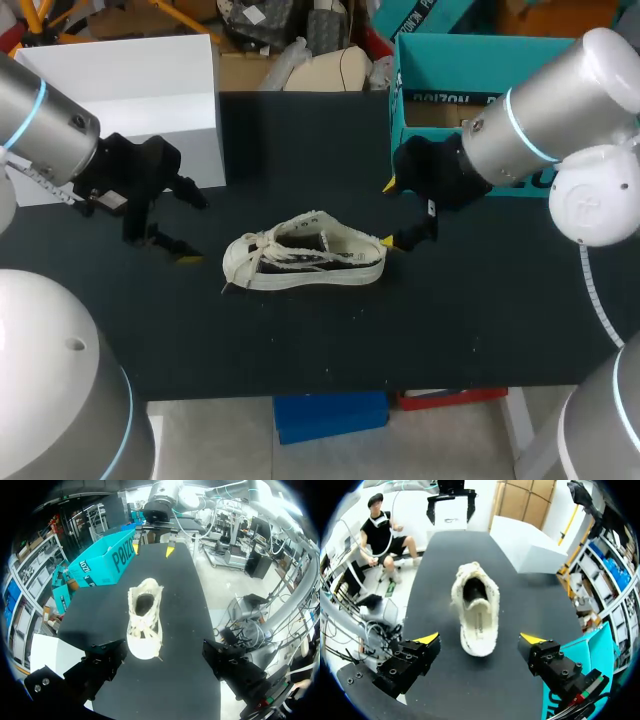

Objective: Take the shoe out of the shoebox, open the shoe tongue, remove and reinsert the insole, then place the shoe into the shoebox

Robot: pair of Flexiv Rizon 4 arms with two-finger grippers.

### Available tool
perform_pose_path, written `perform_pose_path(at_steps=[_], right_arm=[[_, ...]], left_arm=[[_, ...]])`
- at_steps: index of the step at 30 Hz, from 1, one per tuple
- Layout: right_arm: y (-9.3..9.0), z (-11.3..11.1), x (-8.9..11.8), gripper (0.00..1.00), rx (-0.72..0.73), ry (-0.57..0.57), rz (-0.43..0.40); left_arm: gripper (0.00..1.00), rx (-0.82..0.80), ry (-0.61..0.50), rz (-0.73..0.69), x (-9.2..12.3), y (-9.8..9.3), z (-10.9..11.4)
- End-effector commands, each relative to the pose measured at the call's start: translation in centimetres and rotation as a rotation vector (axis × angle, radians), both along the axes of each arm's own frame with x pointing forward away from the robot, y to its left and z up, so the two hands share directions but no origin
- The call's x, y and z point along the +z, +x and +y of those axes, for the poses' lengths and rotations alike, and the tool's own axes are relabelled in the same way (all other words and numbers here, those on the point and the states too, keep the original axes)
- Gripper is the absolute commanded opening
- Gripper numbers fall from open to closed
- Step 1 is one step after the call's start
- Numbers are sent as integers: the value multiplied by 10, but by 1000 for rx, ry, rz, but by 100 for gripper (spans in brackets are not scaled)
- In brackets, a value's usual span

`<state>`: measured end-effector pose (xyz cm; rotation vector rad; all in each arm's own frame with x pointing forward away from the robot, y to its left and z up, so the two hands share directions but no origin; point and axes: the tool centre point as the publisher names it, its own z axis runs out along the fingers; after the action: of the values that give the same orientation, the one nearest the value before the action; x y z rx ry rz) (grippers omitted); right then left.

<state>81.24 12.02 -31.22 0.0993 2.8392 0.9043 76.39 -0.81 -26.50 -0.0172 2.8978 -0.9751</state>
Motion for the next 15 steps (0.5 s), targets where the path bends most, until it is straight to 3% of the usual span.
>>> perform_pose_path(at_steps=[1, 15], right_arm=[[11, 6, -20, 100, 64, 227, -26], [25, 18, -65, 100, 151, 347, -5]], left_arm=[[100, 1, -2, -5, -1, -1, 0], [100, 1, -2, -5, -1, -1, 0]])
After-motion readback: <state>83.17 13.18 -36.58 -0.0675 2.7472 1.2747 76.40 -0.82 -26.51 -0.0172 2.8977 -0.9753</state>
